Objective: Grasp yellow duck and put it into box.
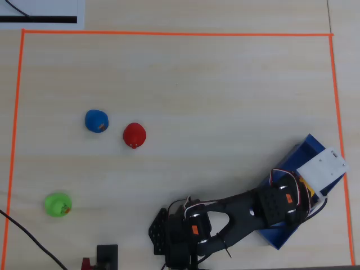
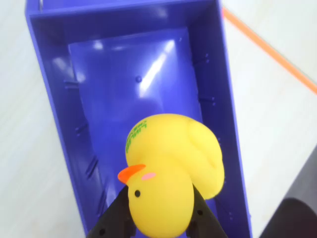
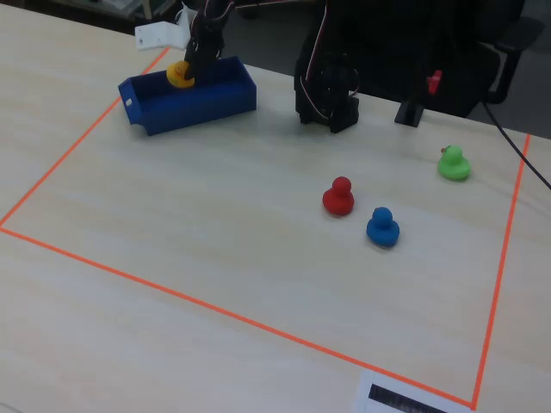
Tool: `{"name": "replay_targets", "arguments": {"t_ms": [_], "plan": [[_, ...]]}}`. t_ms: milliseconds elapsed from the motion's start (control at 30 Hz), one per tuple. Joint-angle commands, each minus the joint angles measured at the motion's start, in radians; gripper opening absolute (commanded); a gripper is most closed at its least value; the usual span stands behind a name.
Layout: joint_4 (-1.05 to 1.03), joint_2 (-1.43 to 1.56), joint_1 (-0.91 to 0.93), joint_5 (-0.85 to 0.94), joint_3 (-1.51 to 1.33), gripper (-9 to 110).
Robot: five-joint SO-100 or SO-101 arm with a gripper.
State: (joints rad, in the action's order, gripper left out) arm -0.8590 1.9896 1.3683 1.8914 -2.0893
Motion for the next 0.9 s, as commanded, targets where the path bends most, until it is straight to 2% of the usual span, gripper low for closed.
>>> {"name": "replay_targets", "arguments": {"t_ms": [0,167,267,500,667,767,867], "plan": [[-0.008,-0.002,0.002,0.003,0.054,0],[0.012,-0.023,0.003,-0.005,0.049,0],[0.063,-0.029,0.012,0.003,0.037,11],[0.083,-0.048,0.018,-0.006,0.048,19],[0.089,-0.006,-0.035,-0.138,0.087,18],[-0.067,0.097,-0.13,-0.311,0.216,5],[-0.227,0.255,-0.267,-0.465,0.293,0]]}}
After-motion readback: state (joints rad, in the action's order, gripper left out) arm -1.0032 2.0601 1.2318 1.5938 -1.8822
